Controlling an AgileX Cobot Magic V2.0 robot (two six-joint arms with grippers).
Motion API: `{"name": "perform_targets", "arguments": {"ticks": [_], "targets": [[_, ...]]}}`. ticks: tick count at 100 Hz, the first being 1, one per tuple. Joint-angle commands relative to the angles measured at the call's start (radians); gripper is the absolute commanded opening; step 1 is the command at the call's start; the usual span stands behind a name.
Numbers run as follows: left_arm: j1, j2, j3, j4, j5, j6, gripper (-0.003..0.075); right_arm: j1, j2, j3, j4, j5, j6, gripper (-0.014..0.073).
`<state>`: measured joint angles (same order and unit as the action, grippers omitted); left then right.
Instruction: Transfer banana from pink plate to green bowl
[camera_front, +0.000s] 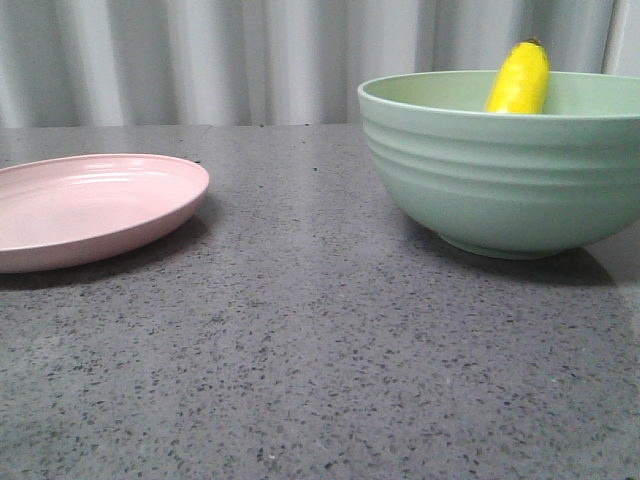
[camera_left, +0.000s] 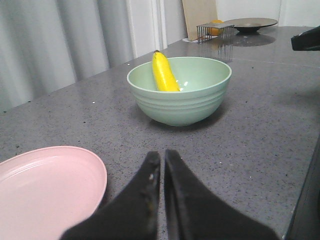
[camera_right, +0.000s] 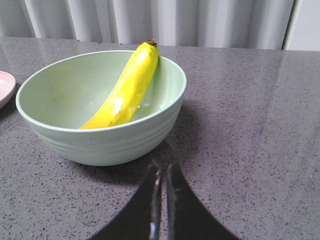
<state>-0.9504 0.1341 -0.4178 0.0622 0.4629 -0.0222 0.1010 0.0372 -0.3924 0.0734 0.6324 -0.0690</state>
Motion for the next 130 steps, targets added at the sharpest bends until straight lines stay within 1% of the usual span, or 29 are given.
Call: {"name": "perform_targets", "arguments": {"ticks": [1, 8, 18, 24, 29, 36, 41, 48, 53, 59, 69, 86, 97, 100, 112, 130], "targets": [[-0.003, 0.013, -0.025, -0.008, -0.082, -0.012, -0.0019, -0.003, 0.013, -0.02, -0.001, -0.072, -0.011, -0.0072], [-0.003, 0.013, -0.025, 0.012, -0.079, -0.012, -0.0019, -0.003, 0.013, -0.02, -0.001, -0.072, -0.011, -0.0072], [0.002, 0.015, -0.014, 0.156, -0.088, -0.012, -0.0019, -0.003, 0.013, -0.02, -0.001, -0.072, -0.011, -0.0072], [0.029, 0.015, 0.004, 0.184, -0.105, -0.027, -0.0019, -0.003, 0.013, -0.02, -0.001, -0.072, -0.011, -0.0072], [0.067, 0.015, 0.022, 0.138, -0.125, -0.035, -0.0019, -0.003, 0.013, -0.02, -0.001, -0.072, -0.011, -0.0072], [0.136, 0.015, 0.064, 0.044, -0.19, -0.035, -0.0019, -0.003, 0.013, -0.02, -0.001, -0.072, -0.011, -0.0072], [0.2, 0.015, 0.101, 0.006, -0.263, -0.035, -0.0019, -0.003, 0.013, -0.02, -0.001, -0.072, -0.011, -0.0072], [0.28, 0.015, 0.164, -0.029, -0.398, -0.013, -0.0019, -0.003, 0.013, -0.02, -0.001, -0.072, -0.011, -0.0072], [0.363, 0.015, 0.207, -0.062, -0.503, 0.015, -0.0019, -0.003, 0.013, -0.02, -0.001, -0.072, -0.011, -0.0072], [0.439, 0.007, 0.254, -0.084, -0.557, 0.041, -0.0019, -0.003, 0.013, -0.02, -0.001, -0.072, -0.011, -0.0072], [0.533, -0.032, 0.306, -0.115, -0.548, 0.051, -0.0019, -0.003, 0.013, -0.02, -0.001, -0.072, -0.011, -0.0072], [0.736, -0.102, 0.407, -0.116, -0.546, 0.053, -0.0019, -0.003, 0.013, -0.02, -0.001, -0.072, -0.011, -0.0072], [0.825, -0.149, 0.445, -0.116, -0.541, 0.053, -0.0019, -0.003, 0.013, -0.02, -0.001, -0.072, -0.011, -0.0072], [0.847, -0.162, 0.445, -0.116, -0.483, 0.053, -0.0019, -0.003, 0.013, -0.02, -0.001, -0.072, -0.011, -0.0072], [0.899, -0.172, 0.445, -0.116, -0.38, 0.053, -0.0019, -0.003, 0.013, -0.02, -0.001, -0.072, -0.011, -0.0072], [0.922, -0.172, 0.445, -0.118, -0.171, 0.016, -0.0019, -0.003, 0.013, -0.02, -0.001, -0.072, -0.011, -0.0072]]}}
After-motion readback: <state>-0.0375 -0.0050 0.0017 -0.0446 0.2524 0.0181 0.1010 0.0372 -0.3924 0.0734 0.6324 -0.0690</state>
